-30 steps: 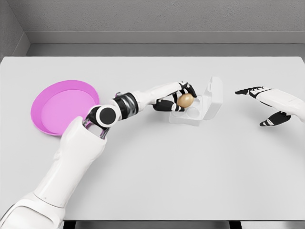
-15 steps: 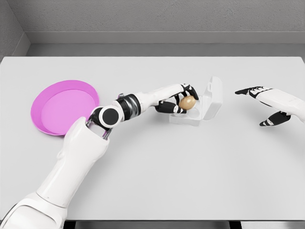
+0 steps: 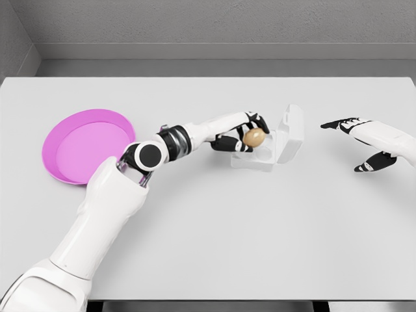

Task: Pack egg into the box and close the box lid

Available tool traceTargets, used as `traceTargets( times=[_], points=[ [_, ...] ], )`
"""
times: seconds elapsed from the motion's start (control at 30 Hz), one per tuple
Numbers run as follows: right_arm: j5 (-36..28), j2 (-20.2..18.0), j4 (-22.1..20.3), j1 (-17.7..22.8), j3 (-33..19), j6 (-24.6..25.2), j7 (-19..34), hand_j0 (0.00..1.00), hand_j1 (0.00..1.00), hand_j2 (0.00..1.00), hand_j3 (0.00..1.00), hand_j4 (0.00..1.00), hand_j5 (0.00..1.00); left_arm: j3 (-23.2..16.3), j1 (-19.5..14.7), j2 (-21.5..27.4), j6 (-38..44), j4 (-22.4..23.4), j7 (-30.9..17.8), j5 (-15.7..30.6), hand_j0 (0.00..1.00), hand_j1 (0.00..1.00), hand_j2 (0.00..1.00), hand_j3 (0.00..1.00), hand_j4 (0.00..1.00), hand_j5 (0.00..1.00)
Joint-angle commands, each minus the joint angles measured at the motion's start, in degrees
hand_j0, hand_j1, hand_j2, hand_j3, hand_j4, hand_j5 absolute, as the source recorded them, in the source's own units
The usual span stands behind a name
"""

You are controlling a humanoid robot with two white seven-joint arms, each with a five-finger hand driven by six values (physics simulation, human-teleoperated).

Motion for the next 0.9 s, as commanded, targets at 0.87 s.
traceTargets(
  times=[0.87],
  points=[
    [-0.3, -0.2, 0.1, 0.0, -0.1, 0.1, 0.0, 1.0, 1.0, 1.0, 1.0, 1.0, 1.0, 0.2, -0.3, 0.2, 0.1, 1.2, 0.0, 0.0, 0.74, 0.74, 0.74, 0.74, 0.74, 0.74]
  ],
)
